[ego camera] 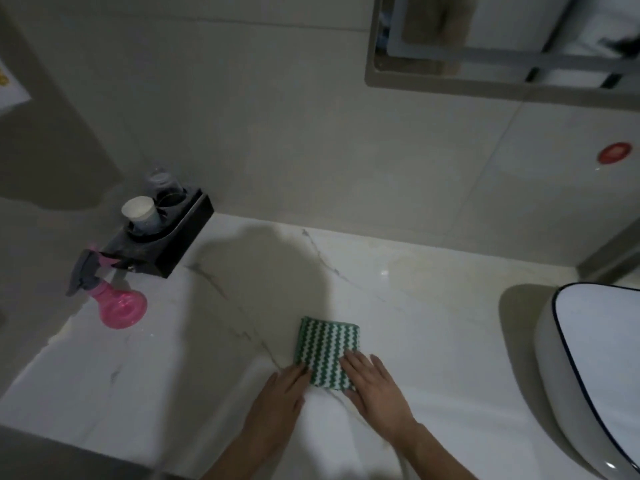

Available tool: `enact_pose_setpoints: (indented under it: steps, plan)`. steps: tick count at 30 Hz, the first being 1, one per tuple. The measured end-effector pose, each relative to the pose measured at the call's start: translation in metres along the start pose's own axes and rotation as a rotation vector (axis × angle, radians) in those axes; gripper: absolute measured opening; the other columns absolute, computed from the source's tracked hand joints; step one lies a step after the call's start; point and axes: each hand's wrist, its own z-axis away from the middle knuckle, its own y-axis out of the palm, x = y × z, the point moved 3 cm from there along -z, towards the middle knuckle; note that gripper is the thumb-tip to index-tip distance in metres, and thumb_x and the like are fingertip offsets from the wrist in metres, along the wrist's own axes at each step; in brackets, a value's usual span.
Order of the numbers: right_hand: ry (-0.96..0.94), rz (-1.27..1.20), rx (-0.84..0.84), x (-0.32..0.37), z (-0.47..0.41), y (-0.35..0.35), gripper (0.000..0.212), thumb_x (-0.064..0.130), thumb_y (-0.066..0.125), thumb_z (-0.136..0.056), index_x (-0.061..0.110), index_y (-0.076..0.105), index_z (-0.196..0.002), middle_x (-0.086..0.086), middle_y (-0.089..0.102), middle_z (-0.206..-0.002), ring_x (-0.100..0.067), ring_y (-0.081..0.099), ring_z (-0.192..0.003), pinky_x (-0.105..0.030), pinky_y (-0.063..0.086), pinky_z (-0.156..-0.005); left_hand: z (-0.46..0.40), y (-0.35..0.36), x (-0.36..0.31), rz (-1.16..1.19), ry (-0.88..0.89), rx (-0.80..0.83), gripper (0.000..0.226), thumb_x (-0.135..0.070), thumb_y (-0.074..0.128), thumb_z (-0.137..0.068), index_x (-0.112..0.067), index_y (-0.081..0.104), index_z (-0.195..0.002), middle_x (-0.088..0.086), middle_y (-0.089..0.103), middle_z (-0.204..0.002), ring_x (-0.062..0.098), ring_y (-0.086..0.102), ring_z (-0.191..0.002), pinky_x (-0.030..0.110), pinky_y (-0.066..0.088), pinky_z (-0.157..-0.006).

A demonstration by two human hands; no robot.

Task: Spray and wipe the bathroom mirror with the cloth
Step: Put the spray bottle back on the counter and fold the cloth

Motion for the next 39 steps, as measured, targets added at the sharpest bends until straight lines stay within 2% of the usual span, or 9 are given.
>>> enact_pose_setpoints:
  steps: [3, 5, 8, 13, 18, 21, 26, 30, 39]
  plan:
    - [0.07, 0.024, 0.078, -0.003, 0.008, -0.001, 0.053, 0.044, 0.017, -0.103, 0.022, 0.022, -0.15, 0.002, 0.047, -0.143, -0.014, 0.04, -0.13, -0.031, 0.013, -0.113, 0.003, -0.003, -0.002, -0.035, 0.017, 0.093, 0.043, -0.026, 0.038, -0.076, -0.027, 0.047, -0.118, -0.01, 0.069, -0.113, 0.003, 0.044, -0.111, 0.022, 0.019, -0.101]
    - [0.065, 0.024, 0.079, 0.001, 0.005, -0.004, 0.052, 0.046, 0.027, -0.099, 0.022, 0.031, -0.146, 0.0, 0.052, -0.139, -0.016, 0.047, -0.126, -0.033, 0.015, -0.113, 0.002, -0.006, -0.001, -0.078, 0.035, 0.082, 0.034, -0.026, 0.031, -0.092, -0.027, 0.059, -0.111, -0.009, 0.071, -0.107, 0.003, 0.045, -0.108, 0.02, 0.015, -0.1]
    - [0.039, 0.005, -0.008, 0.008, -0.001, -0.011, 0.051, 0.043, 0.047, -0.085, 0.019, 0.047, -0.129, -0.005, 0.06, -0.129, -0.019, 0.049, -0.121, -0.034, 0.026, -0.108, -0.004, -0.008, 0.0, -0.16, 0.082, -0.095, 0.07, -0.031, 0.008, -0.104, -0.017, 0.075, -0.088, -0.003, 0.074, -0.096, 0.006, 0.048, -0.1, 0.022, 0.025, -0.098]
    - [-0.032, 0.103, 0.035, 0.012, -0.006, -0.001, 0.06, 0.038, 0.089, -0.052, 0.019, 0.072, -0.107, -0.002, 0.068, -0.117, -0.016, 0.065, -0.107, -0.034, 0.034, -0.099, -0.011, -0.003, -0.011, -0.169, 0.123, -0.18, 0.039, -0.024, 0.042, -0.077, -0.013, 0.076, -0.092, 0.0, 0.073, -0.097, 0.008, 0.047, -0.098, 0.024, 0.037, -0.088]
    - [-0.042, 0.098, -0.101, 0.019, -0.019, -0.002, 0.017, 0.012, 0.07, -0.067, 0.018, 0.073, -0.082, 0.0, 0.071, -0.091, -0.015, 0.066, -0.085, -0.025, 0.043, -0.087, -0.009, 0.007, -0.017, -0.138, 0.095, -0.093, 0.042, -0.034, 0.041, -0.071, -0.019, 0.051, -0.109, 0.001, 0.072, -0.098, 0.011, 0.046, -0.1, 0.024, 0.035, -0.088]
    - [0.069, -0.049, 0.021, 0.02, -0.031, -0.007, 0.028, 0.0, 0.079, -0.053, 0.017, 0.061, -0.067, 0.001, 0.062, -0.068, -0.015, 0.059, -0.063, -0.022, 0.044, -0.059, -0.011, 0.002, -0.019, -0.165, 0.087, -0.125, 0.043, -0.043, 0.045, -0.071, -0.021, 0.046, -0.108, 0.0, 0.071, -0.095, 0.011, 0.045, -0.093, 0.024, 0.035, -0.081]
    - [0.206, -0.211, 0.091, 0.018, -0.04, -0.035, 0.014, 0.008, 0.053, -0.09, 0.01, 0.066, -0.094, -0.007, 0.068, -0.096, -0.024, 0.062, -0.087, -0.026, 0.041, -0.067, -0.021, -0.009, -0.024, -0.166, 0.068, -0.226, 0.074, -0.038, 0.086, -0.047, -0.02, 0.047, -0.107, -0.003, 0.071, -0.087, 0.01, 0.048, -0.089, 0.027, 0.033, -0.076]
    - [0.21, -0.31, 0.098, 0.022, -0.04, -0.057, 0.022, 0.02, 0.045, -0.099, 0.009, 0.064, -0.1, -0.008, 0.067, -0.104, -0.026, 0.06, -0.096, -0.027, 0.038, -0.074, -0.025, -0.011, -0.021, -0.16, 0.032, -0.34, 0.035, -0.025, 0.046, -0.069, -0.018, 0.06, -0.1, -0.001, 0.071, -0.079, 0.015, 0.067, -0.068, 0.027, 0.035, -0.071]
    - [0.144, -0.121, 0.217, 0.045, -0.028, -0.056, 0.071, 0.064, 0.042, -0.081, 0.016, 0.055, -0.132, -0.009, 0.064, -0.121, -0.029, 0.06, -0.108, -0.03, 0.045, -0.091, -0.025, -0.038, -0.006, -0.17, 0.066, -0.358, 0.04, -0.014, 0.041, -0.067, -0.013, 0.077, -0.083, 0.0, 0.072, -0.069, 0.015, 0.066, -0.054, 0.018, 0.05, -0.049]
